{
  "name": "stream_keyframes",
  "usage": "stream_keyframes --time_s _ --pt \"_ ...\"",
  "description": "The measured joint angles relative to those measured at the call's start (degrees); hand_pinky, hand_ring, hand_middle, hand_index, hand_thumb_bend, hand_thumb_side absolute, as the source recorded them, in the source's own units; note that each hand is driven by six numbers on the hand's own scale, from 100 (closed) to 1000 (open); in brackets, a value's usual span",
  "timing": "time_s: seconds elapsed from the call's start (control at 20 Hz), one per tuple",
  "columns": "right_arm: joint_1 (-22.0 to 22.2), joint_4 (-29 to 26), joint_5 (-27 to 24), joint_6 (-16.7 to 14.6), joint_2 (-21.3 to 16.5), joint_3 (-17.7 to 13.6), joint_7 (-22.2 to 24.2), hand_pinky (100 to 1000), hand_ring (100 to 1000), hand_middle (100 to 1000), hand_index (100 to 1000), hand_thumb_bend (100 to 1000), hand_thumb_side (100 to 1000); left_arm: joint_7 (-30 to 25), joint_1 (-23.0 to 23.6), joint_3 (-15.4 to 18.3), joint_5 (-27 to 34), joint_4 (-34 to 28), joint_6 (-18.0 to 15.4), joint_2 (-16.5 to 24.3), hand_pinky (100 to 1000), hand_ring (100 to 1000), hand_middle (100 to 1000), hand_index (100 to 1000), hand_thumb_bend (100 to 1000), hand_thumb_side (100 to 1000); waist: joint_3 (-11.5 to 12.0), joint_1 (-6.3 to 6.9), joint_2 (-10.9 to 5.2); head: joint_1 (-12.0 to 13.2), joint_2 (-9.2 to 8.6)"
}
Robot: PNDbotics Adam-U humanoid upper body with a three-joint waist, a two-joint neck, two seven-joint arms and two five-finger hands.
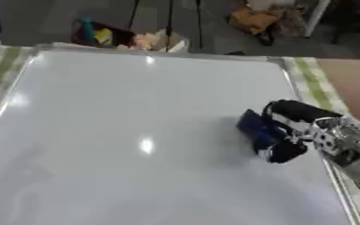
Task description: Wipe the whiteboard clean with a brush.
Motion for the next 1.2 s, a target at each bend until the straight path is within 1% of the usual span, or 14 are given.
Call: stream_keyframes --time_s 0.1,0.35,0.75,0.8,0.85,1.2 --pt "-0.1 0.0 0.0 0.0 0.0 0.0 0.0 447 690 456 485 100 200 0.0 0.0 0.0 0.0 0.0 0.0 0.0 428 923 824 592 100 958 0.1 -0.02 0.00 0.0 0.00" --pt "-0.6 0.5 0.1 -0.2 0.0 0.1 0.4 448 691 456 490 100 200 0.0 -0.1 0.0 0.0 0.0 0.0 0.0 428 923 824 592 100 958 0.5 -0.07 0.03 -0.1 -0.01" --pt "-0.7 1.1 0.1 -0.7 0.0 0.4 0.9 449 693 447 539 100 200 -0.1 -0.4 0.0 0.0 0.0 -0.1 0.0 428 923 824 592 100 957 0.7 -0.35 0.11 -0.3 -0.04" --pt "-0.7 1.1 0.1 -0.8 0.0 0.4 0.9 449 693 446 545 100 154 -0.1 -0.4 0.0 0.0 0.0 -0.1 0.0 428 923 824 593 100 965 0.7 -0.35 0.11 -0.3 -0.04" --pt "-0.7 1.2 0.1 -0.9 0.0 0.4 1.0 447 692 443 543 100 201 -0.1 -0.4 0.0 0.0 0.0 -0.1 0.0 428 923 824 593 100 957 0.7 -0.35 0.11 -0.3 -0.05" --pt "-0.4 1.3 0.3 -1.1 0.0 0.4 1.3 448 693 438 544 100 201 -0.1 -0.4 0.0 0.0 0.0 -0.1 0.0 427 922 824 593 100 956 0.4 -0.31 0.09 -0.3 -0.07"
